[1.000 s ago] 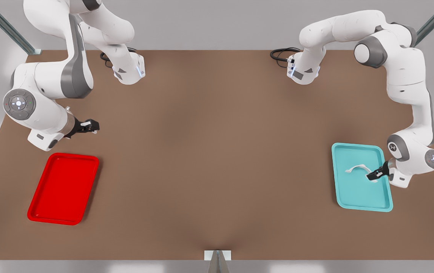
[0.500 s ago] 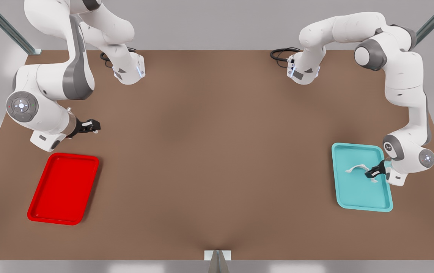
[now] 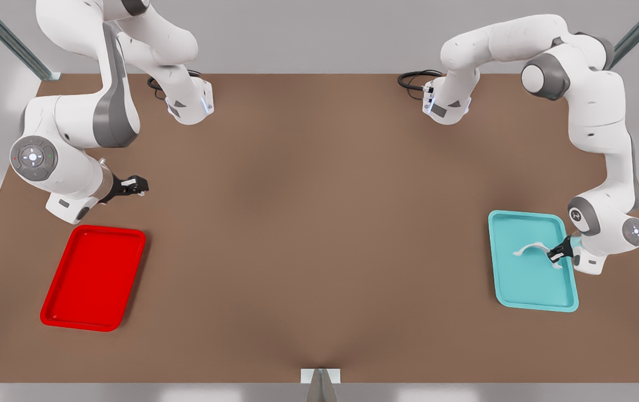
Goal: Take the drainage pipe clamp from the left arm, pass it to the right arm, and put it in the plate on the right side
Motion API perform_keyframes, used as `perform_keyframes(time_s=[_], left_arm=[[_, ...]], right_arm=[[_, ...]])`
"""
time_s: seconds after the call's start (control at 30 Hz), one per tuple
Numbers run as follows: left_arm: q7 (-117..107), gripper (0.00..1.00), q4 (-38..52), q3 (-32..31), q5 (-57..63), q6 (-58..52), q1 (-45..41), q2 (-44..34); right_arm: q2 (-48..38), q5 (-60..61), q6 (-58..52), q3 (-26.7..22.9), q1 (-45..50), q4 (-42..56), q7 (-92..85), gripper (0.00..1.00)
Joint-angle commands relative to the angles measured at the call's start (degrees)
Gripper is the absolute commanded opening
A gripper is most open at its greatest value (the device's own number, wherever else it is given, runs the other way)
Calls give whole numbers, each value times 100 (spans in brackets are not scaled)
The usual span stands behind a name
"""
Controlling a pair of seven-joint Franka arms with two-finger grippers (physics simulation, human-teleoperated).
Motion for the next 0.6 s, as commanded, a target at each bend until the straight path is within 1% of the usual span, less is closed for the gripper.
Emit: perform_keyframes(time_s=[0.0,0.07,0.13,0.17,0.2,0.23,0.27,0.3,0.33,0.4,0.43,0.47,0.5,0.53,0.57], left_arm=[[9,21,-2,-7,-67,-169,-156,-173],[1,21,7,-7,-488,-451,-709,-613],[-359,21,25,-7,-506,-846,-1271,-929],[-562,21,25,-16,-506,-1337,-1500,-1122],[-1148,21,16,-24,-515,-1593,-1808,-1254],[-1791,21,16,-51,-524,-1769,-2133,-1360],[-2687,21,16,-68,-559,-1805,-2502,-1387],[-3277,21,34,-191,-647,-1822,-2705,-1395],[-4103,21,77,-464,-638,-1822,-2828,-1395],[-5088,21,288,-613,-576,-1822,-3206,-1264],[-5474,21,323,-613,-533,-1822,-3574,-1220],[-5747,21,534,-613,-252,-1831,-3944,-1167],[-6159,21,858,-613,-128,-1857,-4295,-983],[-6389,21,1403,-640,-128,-2191,-4480,-719],[-6205,21,1650,-640,-137,-2226,-4638,-605]], right_arm=[[-6,3,3,1,0,1,-27,100],[-6,3,3,10,9,1,-27,100],[20,21,142,36,88,45,-27,100],[317,56,406,45,377,229,-53,100],[713,196,433,45,668,624,-228,100],[1048,337,433,45,879,950,-483,100],[1224,346,556,45,1221,1074,-861,100],[1338,504,732,45,1468,1074,-1064,100],[1558,1189,960,45,1512,1074,-1108,100],[1892,1330,1601,308,1644,1065,-1783,100],[2129,1330,2084,492,1653,1065,-2687,100],[2217,1295,2480,625,1688,1065,-3304,100],[2218,1269,2945,625,1819,1004,-3866,100],[2244,1277,3437,625,1820,977,-4366,100],[2235,1269,3658,625,1837,968,-4780,100]])
